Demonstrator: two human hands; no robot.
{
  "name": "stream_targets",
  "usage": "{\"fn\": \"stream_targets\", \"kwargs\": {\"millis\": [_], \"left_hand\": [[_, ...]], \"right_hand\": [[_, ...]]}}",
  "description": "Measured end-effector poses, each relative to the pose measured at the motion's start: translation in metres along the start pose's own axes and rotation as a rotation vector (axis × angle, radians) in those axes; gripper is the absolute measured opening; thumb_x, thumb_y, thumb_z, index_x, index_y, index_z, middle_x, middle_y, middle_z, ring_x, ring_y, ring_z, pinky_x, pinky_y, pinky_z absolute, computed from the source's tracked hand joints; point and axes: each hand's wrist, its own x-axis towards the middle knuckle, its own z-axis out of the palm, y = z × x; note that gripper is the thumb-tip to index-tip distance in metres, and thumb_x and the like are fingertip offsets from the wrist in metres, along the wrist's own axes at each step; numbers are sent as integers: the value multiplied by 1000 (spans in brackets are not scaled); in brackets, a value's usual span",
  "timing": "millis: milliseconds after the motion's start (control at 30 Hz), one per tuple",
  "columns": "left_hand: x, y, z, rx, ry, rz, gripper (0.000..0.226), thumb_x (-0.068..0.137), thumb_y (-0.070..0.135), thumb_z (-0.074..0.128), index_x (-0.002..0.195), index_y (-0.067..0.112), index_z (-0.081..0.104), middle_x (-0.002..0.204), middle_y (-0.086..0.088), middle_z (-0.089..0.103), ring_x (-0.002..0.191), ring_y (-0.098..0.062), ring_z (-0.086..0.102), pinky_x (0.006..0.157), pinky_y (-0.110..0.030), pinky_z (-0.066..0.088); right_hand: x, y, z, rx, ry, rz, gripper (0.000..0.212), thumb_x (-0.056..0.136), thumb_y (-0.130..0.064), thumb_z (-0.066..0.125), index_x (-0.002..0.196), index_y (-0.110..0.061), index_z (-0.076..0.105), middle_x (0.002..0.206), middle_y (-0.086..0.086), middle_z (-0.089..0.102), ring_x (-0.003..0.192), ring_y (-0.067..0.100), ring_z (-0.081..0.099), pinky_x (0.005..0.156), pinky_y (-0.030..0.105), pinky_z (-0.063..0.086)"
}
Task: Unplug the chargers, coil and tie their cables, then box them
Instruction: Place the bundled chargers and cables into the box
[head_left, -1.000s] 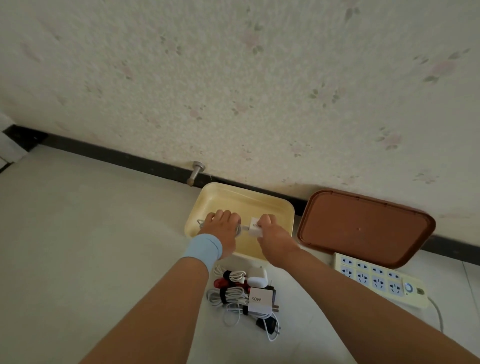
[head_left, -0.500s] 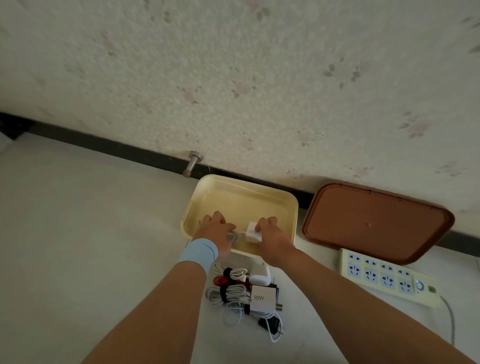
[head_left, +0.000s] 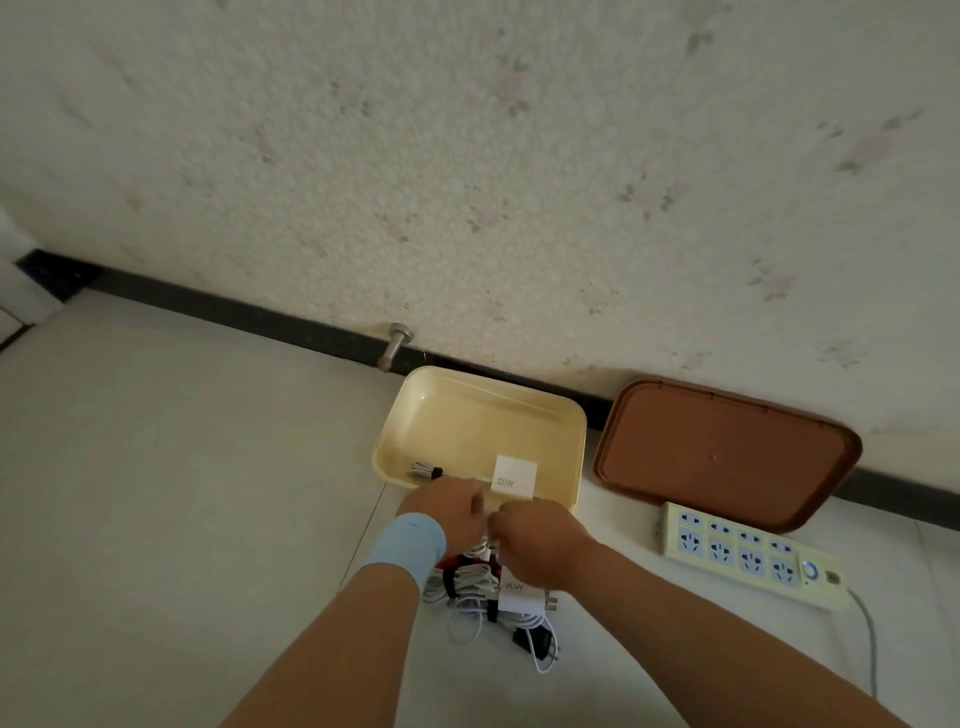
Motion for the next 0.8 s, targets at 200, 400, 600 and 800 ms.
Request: {"fn": "stream_targets", "kwargs": {"millis": [200,400,600,800], "left_hand": [[-13,12,26,176,-368,-2,32,86,30,63,116,18,63,109,-4,63,92,-26,61,83,-33,51],[-9,12,30,307,-374,-2,53,82,27,75,130,24,53,125,-2,61,110,-26,62,91,-35,51],[1,11,15,294,-483,-29,36,84,31,70,117,17,69,109,-7,69,84,-26,60,87,-35,55],[14,8,-27,-54,-302,-86,34,86,25,59,115,7,60,85,-11,60,82,-24,60,76,-33,49]], "right_hand": [[-34,-8,20,-87,-183,61,50,92,-48,58,128,-15,53,118,10,59,103,33,62,81,38,46],[-36,3,31,81,-179,103,70,85,-28,75,146,-21,41,130,8,52,115,32,58,94,41,50],[-21,16,3,218,-121,55,57,83,-28,76,136,-21,57,127,7,49,116,28,55,96,37,48],[-9,37,-17,434,110,120,56,85,-21,75,137,-24,54,126,1,44,112,25,55,93,32,50]]}}
